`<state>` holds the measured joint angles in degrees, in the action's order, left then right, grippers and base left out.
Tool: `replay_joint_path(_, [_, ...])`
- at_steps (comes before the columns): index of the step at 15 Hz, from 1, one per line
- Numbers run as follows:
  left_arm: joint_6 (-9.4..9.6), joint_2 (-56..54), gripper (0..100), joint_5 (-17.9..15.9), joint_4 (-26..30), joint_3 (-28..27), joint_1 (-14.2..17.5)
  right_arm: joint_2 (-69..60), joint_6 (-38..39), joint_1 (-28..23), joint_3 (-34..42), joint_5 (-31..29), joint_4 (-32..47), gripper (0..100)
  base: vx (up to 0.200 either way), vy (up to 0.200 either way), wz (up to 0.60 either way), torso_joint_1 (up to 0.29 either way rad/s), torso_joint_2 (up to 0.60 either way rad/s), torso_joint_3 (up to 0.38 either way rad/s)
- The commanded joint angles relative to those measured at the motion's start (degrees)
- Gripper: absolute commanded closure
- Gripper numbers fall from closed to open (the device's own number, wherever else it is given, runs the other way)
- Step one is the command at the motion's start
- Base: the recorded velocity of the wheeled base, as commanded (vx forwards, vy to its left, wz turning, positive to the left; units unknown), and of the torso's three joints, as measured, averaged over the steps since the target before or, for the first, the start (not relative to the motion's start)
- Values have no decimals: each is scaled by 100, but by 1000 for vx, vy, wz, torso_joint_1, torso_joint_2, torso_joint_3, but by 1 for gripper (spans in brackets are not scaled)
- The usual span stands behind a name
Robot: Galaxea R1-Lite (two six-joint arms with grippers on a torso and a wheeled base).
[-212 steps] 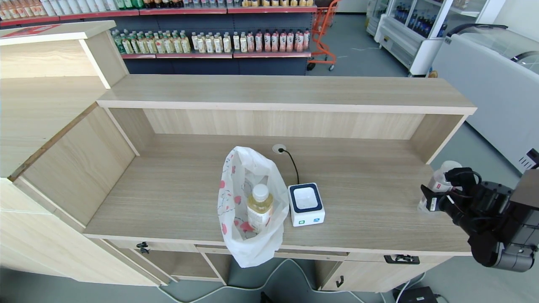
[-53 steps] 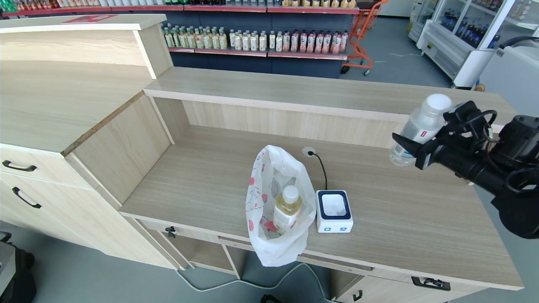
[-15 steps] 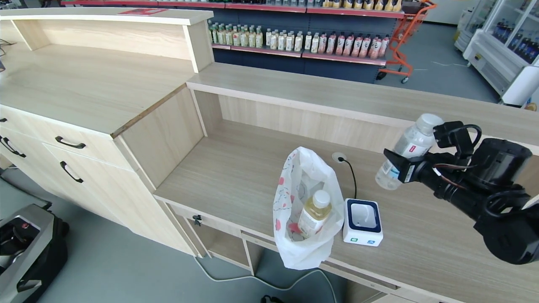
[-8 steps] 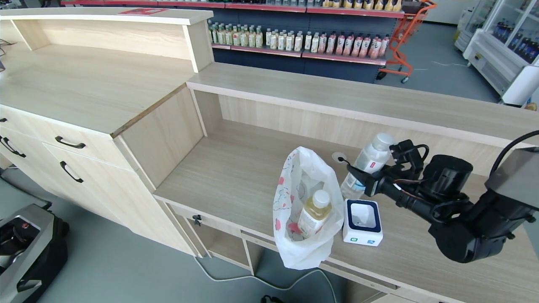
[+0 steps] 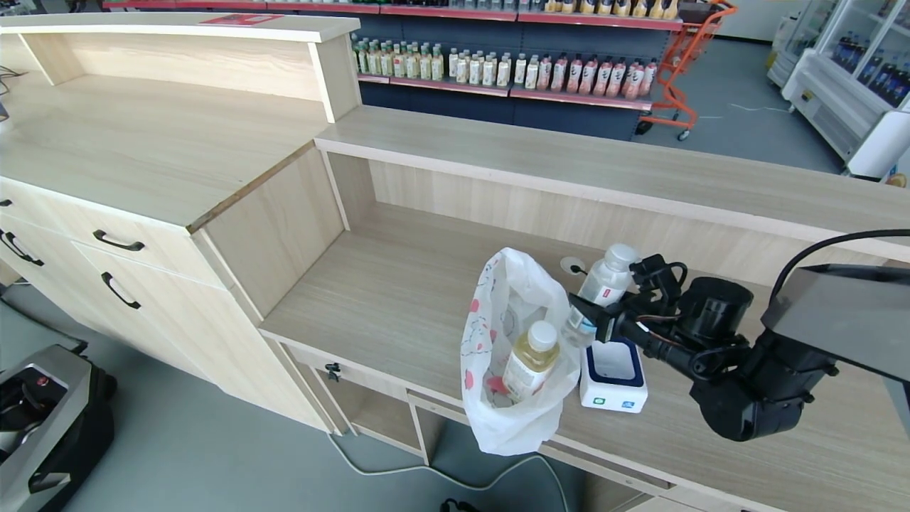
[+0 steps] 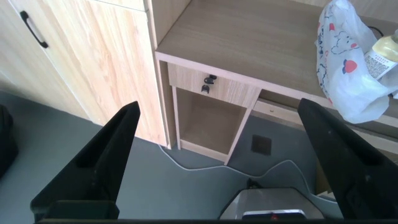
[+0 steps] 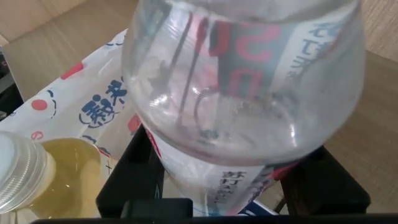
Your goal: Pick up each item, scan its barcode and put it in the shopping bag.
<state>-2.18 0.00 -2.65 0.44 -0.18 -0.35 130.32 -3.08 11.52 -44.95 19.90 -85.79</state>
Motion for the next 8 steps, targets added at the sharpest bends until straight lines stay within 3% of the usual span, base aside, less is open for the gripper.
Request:
replay_joint_path(1, [-2, 0, 0, 1, 0, 1, 0, 125, 18, 8, -234, 234, 71, 100, 0, 0, 0, 0, 0, 0])
replay_joint_path(8, [-2, 0, 0, 1, 0, 1, 0, 108, 36, 158, -410, 384, 185, 100, 0, 0, 0, 0, 0, 0])
